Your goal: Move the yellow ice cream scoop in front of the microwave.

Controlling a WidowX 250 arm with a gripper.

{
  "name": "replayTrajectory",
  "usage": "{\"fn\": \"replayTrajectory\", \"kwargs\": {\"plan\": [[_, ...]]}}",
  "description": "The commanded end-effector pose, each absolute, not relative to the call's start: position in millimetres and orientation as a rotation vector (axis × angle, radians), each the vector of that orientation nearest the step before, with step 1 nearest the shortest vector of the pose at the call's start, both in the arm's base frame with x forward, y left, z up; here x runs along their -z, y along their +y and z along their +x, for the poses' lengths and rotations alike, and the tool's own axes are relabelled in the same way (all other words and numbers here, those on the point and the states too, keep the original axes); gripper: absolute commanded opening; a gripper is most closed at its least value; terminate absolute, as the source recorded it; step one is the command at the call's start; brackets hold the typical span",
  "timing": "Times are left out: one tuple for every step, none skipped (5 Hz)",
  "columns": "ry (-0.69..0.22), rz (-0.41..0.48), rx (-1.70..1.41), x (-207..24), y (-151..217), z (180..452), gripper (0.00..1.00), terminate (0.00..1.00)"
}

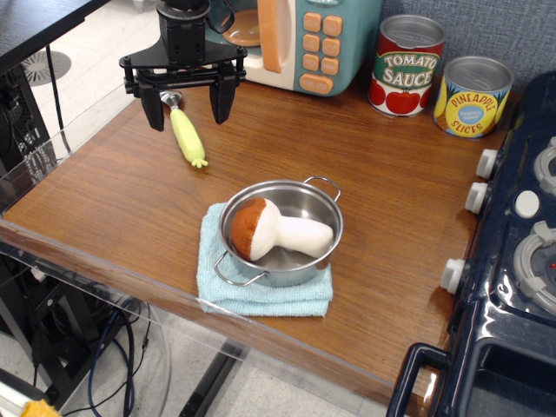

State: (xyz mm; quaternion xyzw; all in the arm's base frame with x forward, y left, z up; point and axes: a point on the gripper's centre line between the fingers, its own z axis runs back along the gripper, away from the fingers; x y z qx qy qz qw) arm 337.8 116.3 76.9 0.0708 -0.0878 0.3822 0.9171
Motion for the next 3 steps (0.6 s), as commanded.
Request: {"fn": "replayTrajectory", "kwargs": {"plan": [[-0.242,0.138,-0.779,-97.8,116.4,325.4,1.00,0.00],[-0.242,0.138,-0.779,-97.8,116.4,325.4,1.00,0.00],[-0.242,0.138,-0.779,-97.8,116.4,325.4,1.00,1.00]]}}
